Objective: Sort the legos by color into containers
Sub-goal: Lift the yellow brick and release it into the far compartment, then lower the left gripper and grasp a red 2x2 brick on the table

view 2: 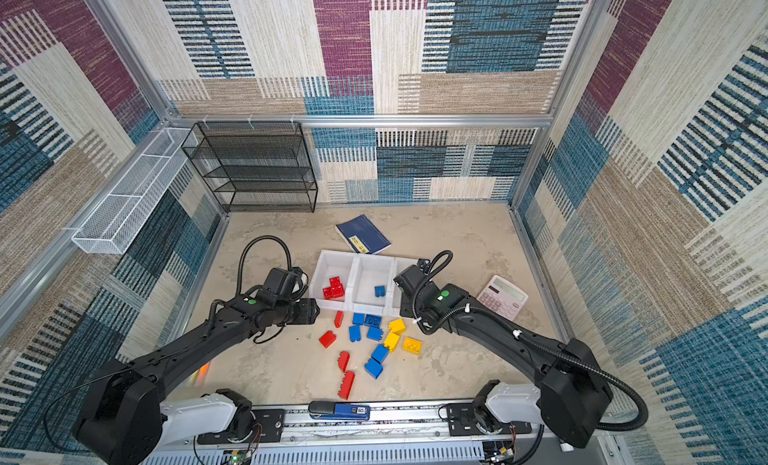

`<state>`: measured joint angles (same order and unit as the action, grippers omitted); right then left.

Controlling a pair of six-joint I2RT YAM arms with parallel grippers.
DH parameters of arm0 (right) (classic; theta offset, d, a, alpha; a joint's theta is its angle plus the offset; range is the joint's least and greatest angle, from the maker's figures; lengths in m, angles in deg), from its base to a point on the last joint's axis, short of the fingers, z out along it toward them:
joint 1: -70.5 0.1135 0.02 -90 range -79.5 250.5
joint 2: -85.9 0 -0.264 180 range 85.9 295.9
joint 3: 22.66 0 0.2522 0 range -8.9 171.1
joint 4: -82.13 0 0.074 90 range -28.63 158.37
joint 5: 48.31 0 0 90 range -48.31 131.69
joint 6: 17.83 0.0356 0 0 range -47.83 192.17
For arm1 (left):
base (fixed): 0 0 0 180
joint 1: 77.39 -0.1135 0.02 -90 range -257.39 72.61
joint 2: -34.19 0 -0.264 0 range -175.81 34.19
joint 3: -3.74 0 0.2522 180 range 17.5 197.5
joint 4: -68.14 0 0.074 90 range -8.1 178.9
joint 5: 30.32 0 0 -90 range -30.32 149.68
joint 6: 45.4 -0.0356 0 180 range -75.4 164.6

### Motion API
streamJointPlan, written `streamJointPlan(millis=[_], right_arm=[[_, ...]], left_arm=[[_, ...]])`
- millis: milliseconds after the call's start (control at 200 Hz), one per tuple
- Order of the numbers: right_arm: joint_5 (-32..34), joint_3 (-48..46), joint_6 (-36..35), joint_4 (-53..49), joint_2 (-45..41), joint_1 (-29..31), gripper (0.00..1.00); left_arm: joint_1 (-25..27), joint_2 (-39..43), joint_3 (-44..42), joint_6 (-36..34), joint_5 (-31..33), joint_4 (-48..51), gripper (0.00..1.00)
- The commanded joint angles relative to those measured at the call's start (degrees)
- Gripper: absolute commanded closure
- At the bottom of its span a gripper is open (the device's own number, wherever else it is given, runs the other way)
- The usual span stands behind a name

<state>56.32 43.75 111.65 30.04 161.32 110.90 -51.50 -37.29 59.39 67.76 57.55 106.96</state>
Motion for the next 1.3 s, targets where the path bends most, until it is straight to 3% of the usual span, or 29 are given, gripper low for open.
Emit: streamJointPlan(millis=[0, 175, 406, 801, 1297], right_arm=[[-0.3, 1.4, -3.5, 5.4, 3.6, -1.3, 0.60], [-1.2, 2.6, -4.8, 6.6, 7.9, -2.5, 0.56], [-1.2, 1.7, -4.5, 6.1, 6.5, -2.6, 0.46], [-2.0, -0.1, -3.8, 6.5, 4.7, -2.7, 0.44], [-3.3, -2.6, -3.1, 8.0, 4.1, -2.8, 0.44]], left_arm=[[-0.1, 0.7, -0.5, 1.8, -1.4, -0.6, 0.34], [-0.1, 1.1, -1.4, 2.3, -1.8, -0.5, 0.35], [0.0, 1.2, -1.7, 2.5, -2.1, -0.5, 0.35], [0.7, 0.8, -2.4, 1.7, -4.7, -0.9, 0.33], [10.6, -8.0, -1.0, -3.8, -2.9, -0.8, 0.32]])
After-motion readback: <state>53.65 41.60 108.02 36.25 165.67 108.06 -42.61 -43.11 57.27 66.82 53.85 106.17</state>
